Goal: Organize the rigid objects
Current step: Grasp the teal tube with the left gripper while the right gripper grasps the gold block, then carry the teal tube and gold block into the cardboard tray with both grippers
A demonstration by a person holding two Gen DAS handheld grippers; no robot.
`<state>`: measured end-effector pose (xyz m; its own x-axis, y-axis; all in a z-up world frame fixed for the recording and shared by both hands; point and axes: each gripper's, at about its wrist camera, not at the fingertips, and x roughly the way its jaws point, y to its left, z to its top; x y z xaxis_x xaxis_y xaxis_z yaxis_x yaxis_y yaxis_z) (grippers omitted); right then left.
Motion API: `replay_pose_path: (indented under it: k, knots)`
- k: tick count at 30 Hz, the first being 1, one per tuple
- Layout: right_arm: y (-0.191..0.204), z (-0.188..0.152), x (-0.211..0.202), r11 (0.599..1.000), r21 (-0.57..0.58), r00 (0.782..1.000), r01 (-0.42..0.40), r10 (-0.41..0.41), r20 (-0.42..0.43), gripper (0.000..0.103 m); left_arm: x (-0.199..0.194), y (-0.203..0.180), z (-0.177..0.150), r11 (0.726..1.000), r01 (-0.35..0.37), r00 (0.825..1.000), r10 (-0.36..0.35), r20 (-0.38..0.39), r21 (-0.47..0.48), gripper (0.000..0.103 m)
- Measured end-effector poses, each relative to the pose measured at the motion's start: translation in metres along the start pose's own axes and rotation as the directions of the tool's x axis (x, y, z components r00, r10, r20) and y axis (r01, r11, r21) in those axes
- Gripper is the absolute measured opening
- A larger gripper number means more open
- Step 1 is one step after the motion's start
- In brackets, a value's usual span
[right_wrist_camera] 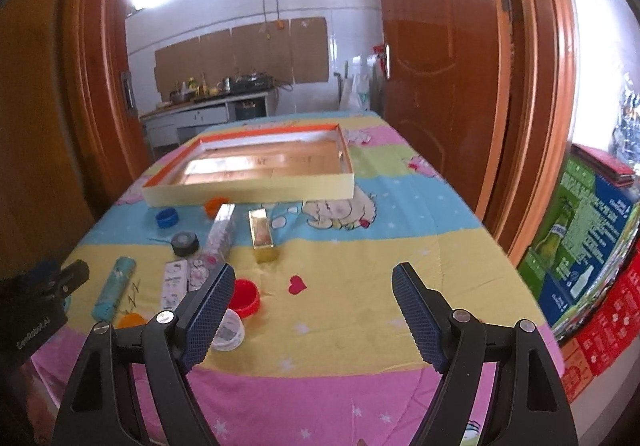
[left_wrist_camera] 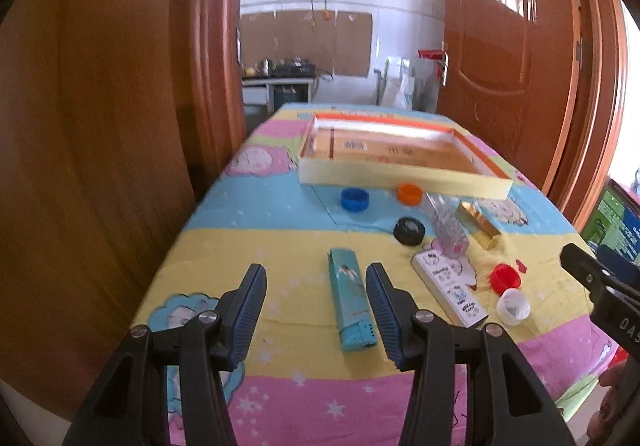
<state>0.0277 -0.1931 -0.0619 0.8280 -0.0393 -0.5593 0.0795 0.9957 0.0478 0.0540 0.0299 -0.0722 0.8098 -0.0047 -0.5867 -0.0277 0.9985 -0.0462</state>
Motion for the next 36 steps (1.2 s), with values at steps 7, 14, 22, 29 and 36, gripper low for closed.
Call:
replay_pose_path:
  k: [7,14,22,29,36]
  knots:
    - [-0.003,0.000,0.021,1.000,0.000,0.999,-0.010,0.010,-0.034,0.082,0.029,-0.014,0.003,1.000,0.010,0.998,-0.008,-0.057,0.028,0.052]
    - [-0.003,0.014,0.039,0.998,-0.026,0.996,-0.050,0.048,-0.073,0.082,0.061,-0.016,0.007,0.999,0.006,0.989,0.000,-0.150,0.044,0.050]
    - [0.017,0.043,0.085,0.975,-0.171,0.971,-0.145,0.107,-0.214,0.082,0.061,-0.006,0.007,0.999,0.032,0.990,-0.027,-0.138,0.032,0.023]
    - [0.032,0.050,0.124,0.962,-0.225,0.952,-0.152,0.081,-0.296,0.053,0.063,0.004,0.009,0.998,0.070,0.987,-0.067,-0.147,0.011,0.022]
    - [0.034,0.049,0.146,0.961,-0.195,0.928,-0.195,0.117,-0.353,0.019,0.065,0.007,0.011,0.996,0.085,0.985,-0.084,-0.148,0.002,0.022]
